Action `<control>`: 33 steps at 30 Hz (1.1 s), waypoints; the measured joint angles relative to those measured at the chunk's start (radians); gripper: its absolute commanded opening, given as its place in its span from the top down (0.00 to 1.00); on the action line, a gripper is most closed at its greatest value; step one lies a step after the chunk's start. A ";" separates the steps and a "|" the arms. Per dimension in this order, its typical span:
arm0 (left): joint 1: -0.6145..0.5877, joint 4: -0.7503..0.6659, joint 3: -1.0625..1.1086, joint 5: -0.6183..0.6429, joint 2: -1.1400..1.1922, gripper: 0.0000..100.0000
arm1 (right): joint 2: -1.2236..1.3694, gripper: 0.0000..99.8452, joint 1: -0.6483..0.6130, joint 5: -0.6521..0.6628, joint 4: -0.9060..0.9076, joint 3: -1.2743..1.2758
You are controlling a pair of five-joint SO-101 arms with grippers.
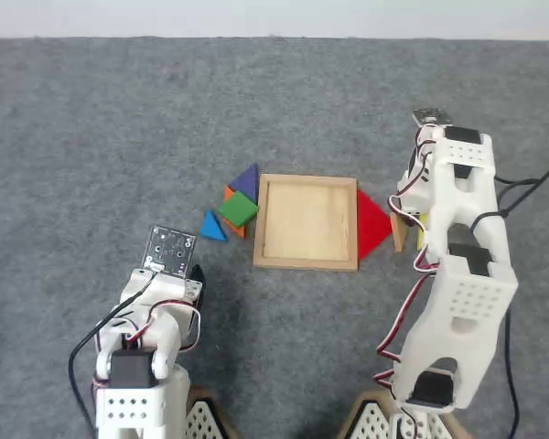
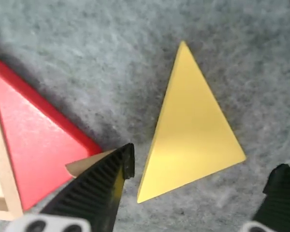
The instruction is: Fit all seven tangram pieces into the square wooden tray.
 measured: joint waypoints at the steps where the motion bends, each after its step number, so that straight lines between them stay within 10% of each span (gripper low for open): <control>1: 0.000 0.000 0.000 0.000 0.000 0.86 | 0.000 0.58 0.000 0.000 0.000 0.000; 14: 0.000 0.000 0.000 0.000 0.000 0.86 | 0.080 0.70 0.002 -0.072 0.002 -0.023; 33: 0.000 0.000 0.000 0.000 0.000 0.86 | 0.110 0.61 0.009 -0.084 0.106 -0.187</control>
